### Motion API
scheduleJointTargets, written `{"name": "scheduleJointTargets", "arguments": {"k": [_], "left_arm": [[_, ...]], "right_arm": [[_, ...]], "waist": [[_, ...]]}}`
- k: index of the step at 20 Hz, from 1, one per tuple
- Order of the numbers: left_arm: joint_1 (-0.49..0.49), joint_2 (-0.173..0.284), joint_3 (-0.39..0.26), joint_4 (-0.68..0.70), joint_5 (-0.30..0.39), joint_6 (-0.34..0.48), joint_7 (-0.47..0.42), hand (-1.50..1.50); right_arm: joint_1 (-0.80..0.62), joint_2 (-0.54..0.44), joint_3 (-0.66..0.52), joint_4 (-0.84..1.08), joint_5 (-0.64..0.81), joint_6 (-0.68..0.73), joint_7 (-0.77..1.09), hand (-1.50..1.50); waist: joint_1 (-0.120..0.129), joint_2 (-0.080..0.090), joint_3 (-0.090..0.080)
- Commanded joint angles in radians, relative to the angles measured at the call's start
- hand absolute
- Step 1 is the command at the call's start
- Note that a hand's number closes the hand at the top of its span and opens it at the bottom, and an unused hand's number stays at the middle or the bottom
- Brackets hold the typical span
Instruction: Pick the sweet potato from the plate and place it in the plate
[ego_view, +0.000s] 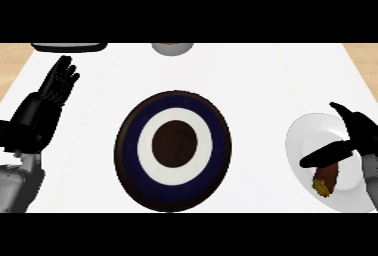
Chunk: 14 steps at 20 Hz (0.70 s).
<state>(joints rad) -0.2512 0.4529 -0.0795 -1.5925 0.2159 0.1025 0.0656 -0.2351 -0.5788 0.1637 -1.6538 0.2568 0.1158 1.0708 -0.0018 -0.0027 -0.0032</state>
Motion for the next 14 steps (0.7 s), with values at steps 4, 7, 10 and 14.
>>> {"name": "scheduleJointTargets", "arguments": {"k": [4, 7, 10, 14], "left_arm": [[-0.011, -0.035, -0.005, 0.017, -0.038, 0.001, -0.016, 0.00], [-0.060, -0.021, 0.025, 0.052, -0.019, -0.030, -0.006, 0.00], [-0.031, -0.039, 0.008, 0.018, -0.030, -0.018, 0.004, 0.00], [0.006, -0.028, 0.026, -0.053, -0.015, -0.030, 0.044, 0.00]], "right_arm": [[-0.008, -0.024, 0.009, 0.043, -0.024, 0.111, 0.144, -1.50], [-0.021, 0.024, 0.064, 0.059, 0.033, 0.076, 0.198, -1.50], [-0.046, -0.020, 0.038, 0.137, 0.012, 0.139, 0.210, -1.50], [0.005, -0.032, 0.018, 0.160, -0.007, 0.153, 0.181, -1.50]], "waist": [[0.000, 0.002, 0.003], [0.001, 0.004, 0.002], [0.011, 0.005, 0.002], [0.011, 0.002, 0.003]]}}
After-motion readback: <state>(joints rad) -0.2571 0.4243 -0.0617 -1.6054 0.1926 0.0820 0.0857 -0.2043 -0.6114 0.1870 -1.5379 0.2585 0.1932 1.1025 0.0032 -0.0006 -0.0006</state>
